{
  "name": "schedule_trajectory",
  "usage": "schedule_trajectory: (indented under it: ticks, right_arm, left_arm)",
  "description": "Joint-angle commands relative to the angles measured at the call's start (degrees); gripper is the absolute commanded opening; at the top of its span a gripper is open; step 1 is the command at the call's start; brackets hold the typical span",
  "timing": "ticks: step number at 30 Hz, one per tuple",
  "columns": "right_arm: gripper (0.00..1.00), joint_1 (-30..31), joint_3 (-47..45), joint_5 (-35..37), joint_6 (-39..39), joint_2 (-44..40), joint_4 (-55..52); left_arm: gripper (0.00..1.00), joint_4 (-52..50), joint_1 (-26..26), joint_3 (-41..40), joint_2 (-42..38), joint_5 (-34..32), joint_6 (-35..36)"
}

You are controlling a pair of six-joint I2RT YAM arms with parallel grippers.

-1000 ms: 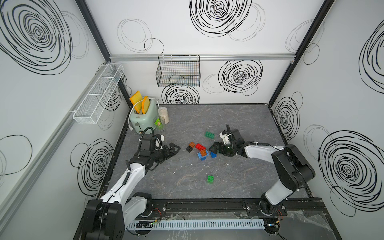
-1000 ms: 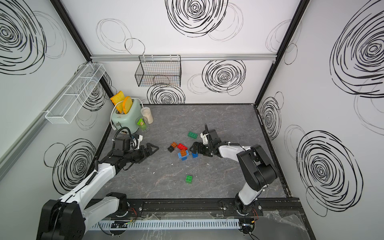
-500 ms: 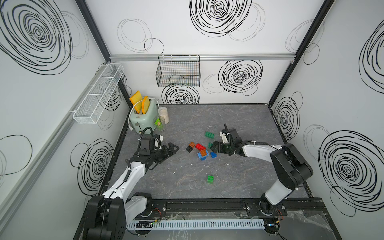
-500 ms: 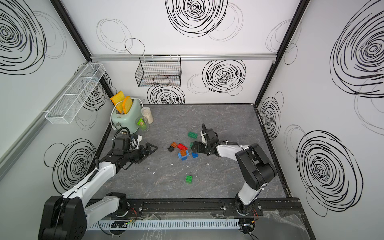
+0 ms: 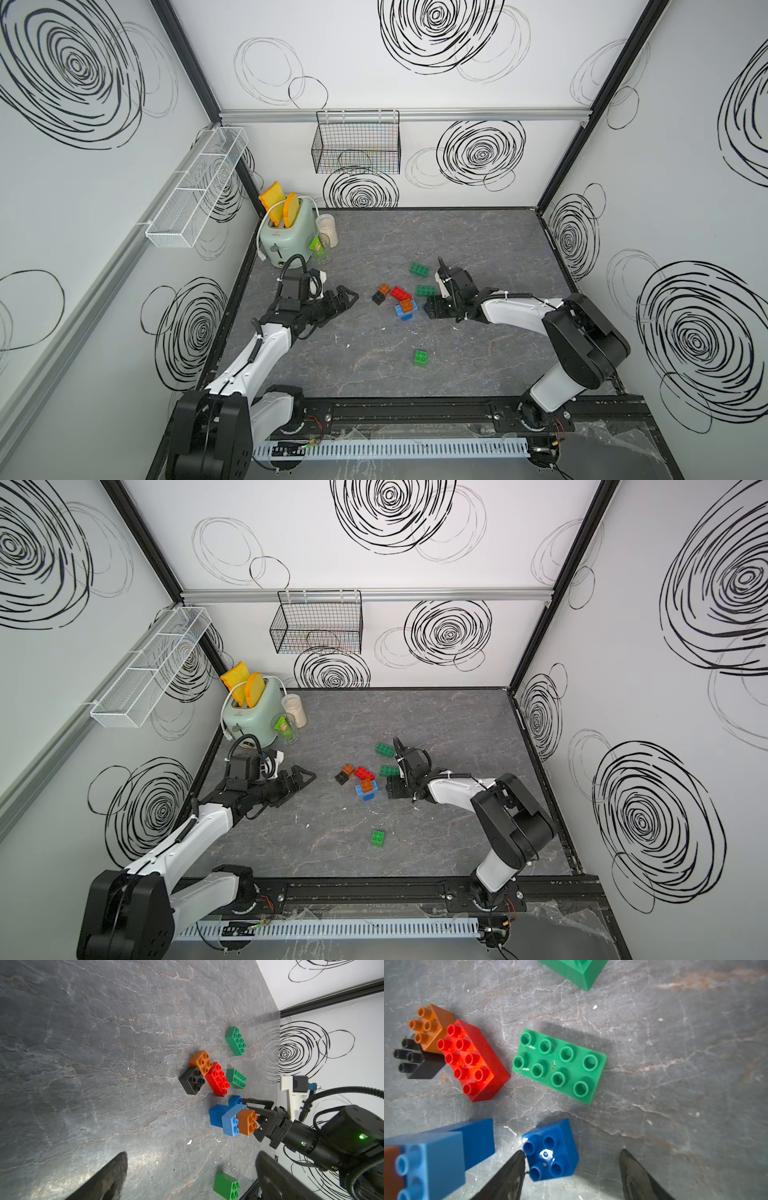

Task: Assemble the letter f with lego
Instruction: Pick up the lego brick from the center of the board.

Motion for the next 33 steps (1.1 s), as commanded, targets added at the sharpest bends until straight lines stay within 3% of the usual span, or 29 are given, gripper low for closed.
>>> schedule_trajectory:
  ticks: [1,11,24,33]
  right_arm:
    - [0.72,1.4,1.2,0.9,-1.0,2.1,-1.2]
    - [0.71,3.5,2.7,4.8,-2.7,4.5,-2.4]
    - [0.53,5.7,3.3,7.3,-4.0,5.3,-2.8]
    - [0.38,6.0,3.7,7.9,-4.4,4.4,-4.1]
  left_arm:
    - [0.98,1.9,0.2,-0.3,0.2,0.2,-0.4]
    - [0.98,1.7,0.1,-0.2,0.5,-0.1,-0.3]
    - [0.98,1.2,-1.1,0.0,1.0,-1.0,-0.1]
    - [0.98,1.1,-10.0,0.9,2.7,-1.0,0.3]
